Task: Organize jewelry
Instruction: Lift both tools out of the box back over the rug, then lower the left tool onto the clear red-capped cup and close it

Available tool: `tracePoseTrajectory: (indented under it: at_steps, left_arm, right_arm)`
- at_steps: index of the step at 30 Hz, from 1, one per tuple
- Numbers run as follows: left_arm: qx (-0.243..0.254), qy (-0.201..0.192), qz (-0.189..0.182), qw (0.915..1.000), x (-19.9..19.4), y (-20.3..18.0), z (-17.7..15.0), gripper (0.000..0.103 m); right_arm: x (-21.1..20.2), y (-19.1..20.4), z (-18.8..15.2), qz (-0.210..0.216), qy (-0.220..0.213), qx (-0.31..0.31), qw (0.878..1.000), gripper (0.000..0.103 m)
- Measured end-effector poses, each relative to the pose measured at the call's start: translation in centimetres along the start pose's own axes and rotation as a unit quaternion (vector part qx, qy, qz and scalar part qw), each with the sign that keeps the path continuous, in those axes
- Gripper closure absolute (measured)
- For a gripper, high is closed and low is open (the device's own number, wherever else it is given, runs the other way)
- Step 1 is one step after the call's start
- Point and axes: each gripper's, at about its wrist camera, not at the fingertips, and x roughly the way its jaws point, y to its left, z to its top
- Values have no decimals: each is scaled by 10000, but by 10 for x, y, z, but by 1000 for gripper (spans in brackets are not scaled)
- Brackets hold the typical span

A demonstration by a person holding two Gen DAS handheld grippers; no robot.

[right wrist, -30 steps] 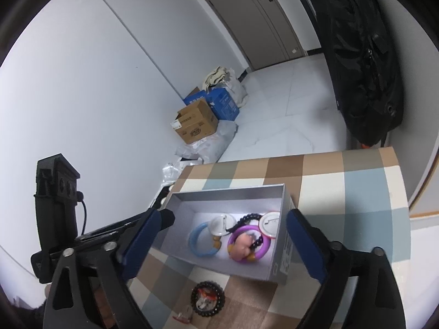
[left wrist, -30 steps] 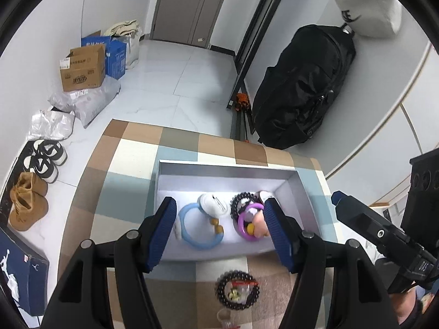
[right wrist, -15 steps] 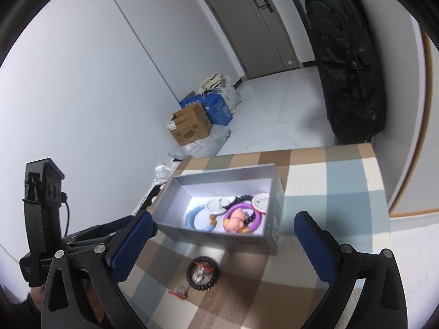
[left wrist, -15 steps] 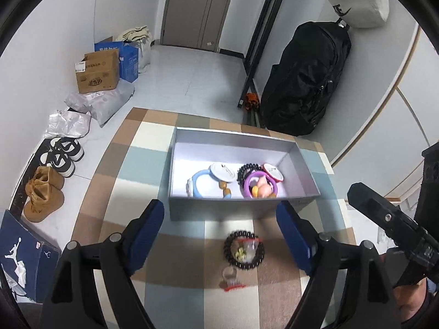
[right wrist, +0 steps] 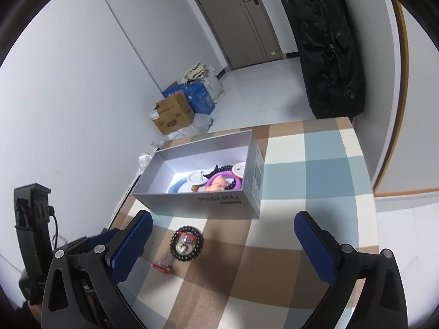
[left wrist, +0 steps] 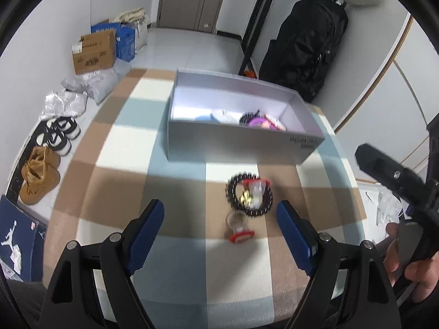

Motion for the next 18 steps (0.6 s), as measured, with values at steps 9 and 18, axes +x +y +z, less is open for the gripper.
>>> tracePoseTrajectory:
  at_steps: [9, 18]
  left_arm:
    - [164, 435, -68, 9989, 17, -8, -10, 23]
    - [248, 314, -45, 9992, 14, -10, -11, 24]
  right_arm:
    - [-6, 1, -9, -54, 12, 33, 10000, 0]
    - [-3, -5, -12, -166, 93, 74, 9998, 0]
